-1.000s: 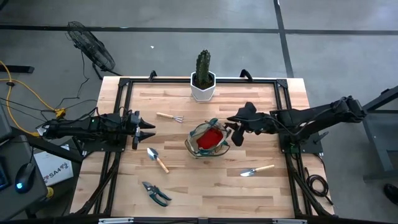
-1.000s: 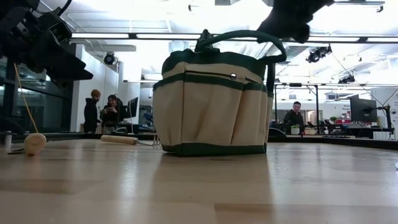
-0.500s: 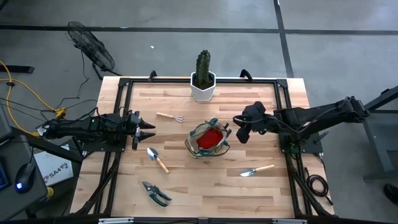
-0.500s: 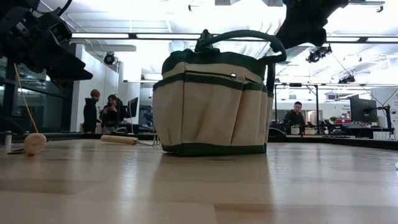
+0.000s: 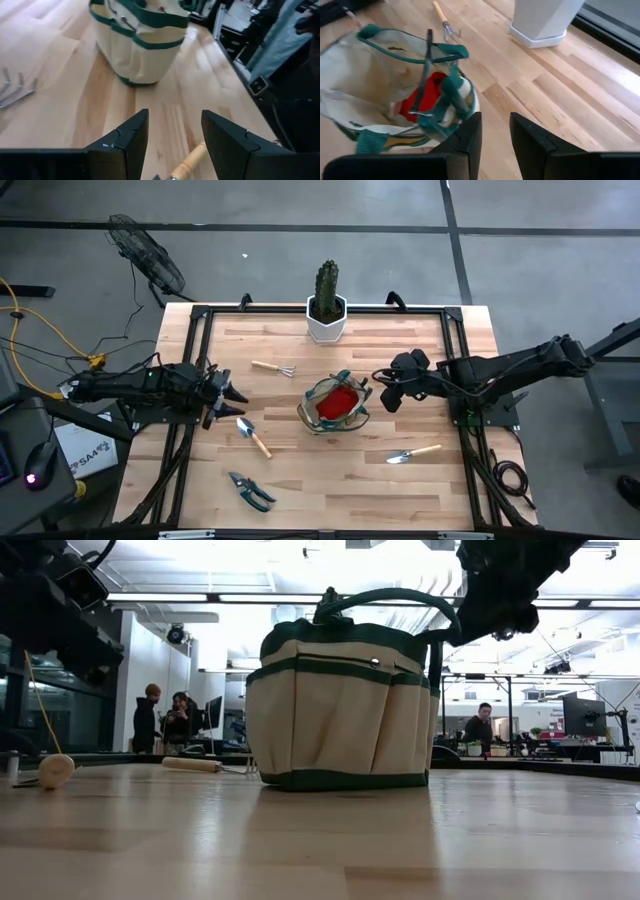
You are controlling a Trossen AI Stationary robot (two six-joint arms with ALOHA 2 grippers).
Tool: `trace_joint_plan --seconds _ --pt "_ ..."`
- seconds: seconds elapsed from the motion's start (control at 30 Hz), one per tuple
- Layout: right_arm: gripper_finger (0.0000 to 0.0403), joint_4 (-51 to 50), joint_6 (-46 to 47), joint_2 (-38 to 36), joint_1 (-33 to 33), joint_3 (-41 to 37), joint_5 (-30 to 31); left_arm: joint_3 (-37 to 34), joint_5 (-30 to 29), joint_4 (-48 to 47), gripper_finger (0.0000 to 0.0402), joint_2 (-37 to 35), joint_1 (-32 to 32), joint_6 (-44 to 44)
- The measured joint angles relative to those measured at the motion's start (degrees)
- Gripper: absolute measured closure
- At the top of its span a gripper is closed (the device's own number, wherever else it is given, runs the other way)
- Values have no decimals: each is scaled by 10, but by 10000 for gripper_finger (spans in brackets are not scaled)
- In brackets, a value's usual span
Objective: Pick & Place Garden tools in Gardening bag
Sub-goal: Put the green shears into the brown gardening bag
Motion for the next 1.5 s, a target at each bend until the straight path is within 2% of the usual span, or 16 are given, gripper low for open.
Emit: trace_joint_plan --seconds 0.3,0.67,0.8,0.97,1.23,1.5 --pt "312 4 1 0 15 0 0 0 6 5 222 64 0 -32" --pt "312 4 7 0 18 0 -1 0 107 105 222 187 -1 -49" --pt "312 4 7 0 18 0 -1 0 115 139 222 235 -35 -54" --pt "312 4 7 0 18 0 -2 9 71 196 222 295 -120 -67" --pt "312 4 6 0 18 0 -2 89 -53 195 222 419 -276 -58" --pt "312 4 1 0 18 0 -2 208 -117 89 222 583 -365 -68"
